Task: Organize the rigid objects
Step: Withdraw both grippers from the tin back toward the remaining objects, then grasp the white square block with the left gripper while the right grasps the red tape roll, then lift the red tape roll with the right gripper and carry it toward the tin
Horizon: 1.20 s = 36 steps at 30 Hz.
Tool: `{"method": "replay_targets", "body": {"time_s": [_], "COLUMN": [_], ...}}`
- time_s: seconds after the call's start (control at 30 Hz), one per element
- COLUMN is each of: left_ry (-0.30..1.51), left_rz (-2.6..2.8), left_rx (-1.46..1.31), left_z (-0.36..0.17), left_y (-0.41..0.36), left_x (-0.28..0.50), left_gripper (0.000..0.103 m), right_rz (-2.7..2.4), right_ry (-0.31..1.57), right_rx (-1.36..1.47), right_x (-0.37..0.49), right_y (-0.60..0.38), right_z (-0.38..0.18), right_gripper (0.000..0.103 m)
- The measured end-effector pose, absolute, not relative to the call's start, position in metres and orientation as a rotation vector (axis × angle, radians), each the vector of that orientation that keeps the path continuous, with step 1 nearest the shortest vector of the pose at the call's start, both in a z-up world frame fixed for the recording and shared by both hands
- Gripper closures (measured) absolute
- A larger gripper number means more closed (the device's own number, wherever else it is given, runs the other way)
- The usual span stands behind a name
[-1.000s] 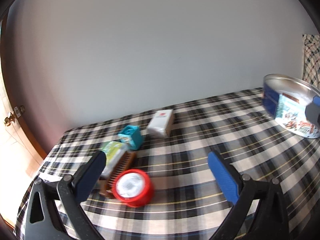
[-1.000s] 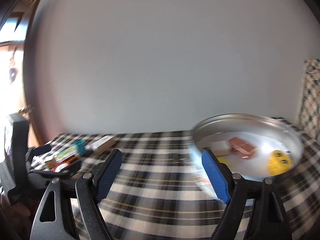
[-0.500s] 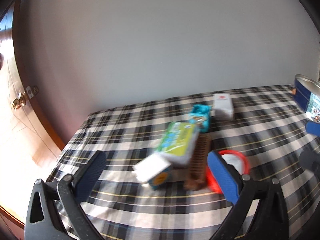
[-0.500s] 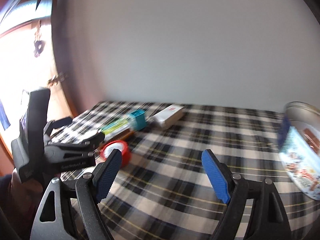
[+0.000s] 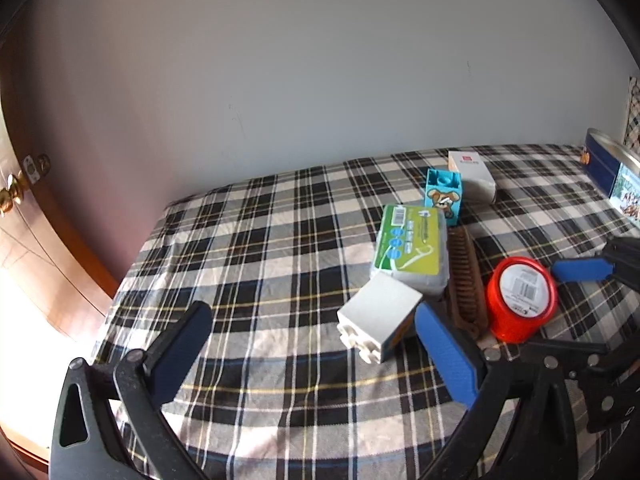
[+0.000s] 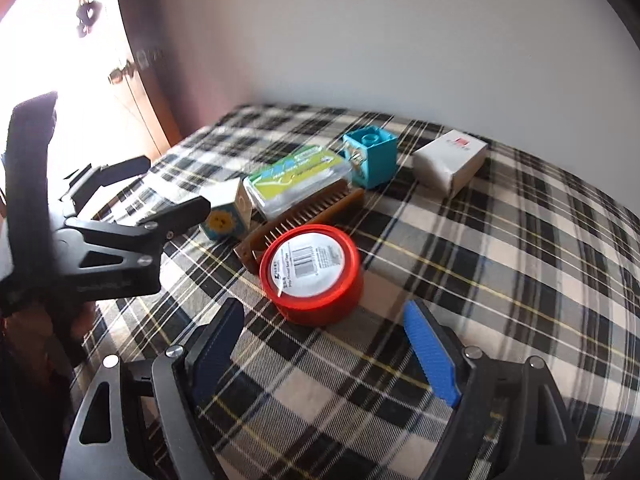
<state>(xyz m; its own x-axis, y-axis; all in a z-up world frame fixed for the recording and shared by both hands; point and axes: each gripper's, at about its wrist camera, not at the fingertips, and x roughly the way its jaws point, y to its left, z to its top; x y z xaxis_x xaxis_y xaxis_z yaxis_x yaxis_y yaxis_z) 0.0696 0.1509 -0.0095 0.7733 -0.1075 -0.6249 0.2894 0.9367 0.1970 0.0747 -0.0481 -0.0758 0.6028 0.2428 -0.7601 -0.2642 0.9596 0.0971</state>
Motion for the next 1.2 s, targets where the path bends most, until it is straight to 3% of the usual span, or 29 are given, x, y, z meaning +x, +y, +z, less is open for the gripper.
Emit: {"method": "replay_targets", "body": {"time_s": [0.27,0.33,0.37,0.4,0.43,0.6,0.67,1.2], "left_ry": [0.695,0.727,0.737,0.751,0.764,0.816,0.827,0.575], "left_rz": [-0.262,-0.258,-0.262,-0.268,-0.272,-0.335,-0.371,-0.338], "left_rx": [0.373,0.386,0.389,0.393,0.399,0.362,0.335,0.124], "left_z": [-0.016,-0.017,-0.019,-0.021,-0.023,-0.028,-0.028,0.013], "left_y": [0.132,0.129,0.128,0.126,0.125,0.125,0.125,0.151], "left_x": [0.085,0.089,0.090,0.092,0.093,0.095,0.093,0.059], "left_gripper": [0.000,0.001,0.003,0.009,0.013,0.061,0.072,0.073], "right_rz": [0.290,0.274,0.266,0.249,0.240,0.265,0.272,0.206], "right_ry": [0.912,0.911,0.907,0.901,0.896,0.873,0.839,0.541], "right_rx": [-0.077,-0.106,-0.113,-0.119,-0.118,-0.027,0.020,0.077], "right_x": [0.091,0.090,0.090,0.089,0.089,0.086,0.080,0.040], "right_y": [-0.032,-0.029,-0.029,-0.029,-0.030,-0.046,-0.055,-0.084], "right_z": [-0.081,-0.081,-0.081,-0.080,-0.079,-0.075,-0.070,-0.027], "right_gripper": [0.019,0.023,0.034,0.044,0.045,0.046,0.046,0.046]}}
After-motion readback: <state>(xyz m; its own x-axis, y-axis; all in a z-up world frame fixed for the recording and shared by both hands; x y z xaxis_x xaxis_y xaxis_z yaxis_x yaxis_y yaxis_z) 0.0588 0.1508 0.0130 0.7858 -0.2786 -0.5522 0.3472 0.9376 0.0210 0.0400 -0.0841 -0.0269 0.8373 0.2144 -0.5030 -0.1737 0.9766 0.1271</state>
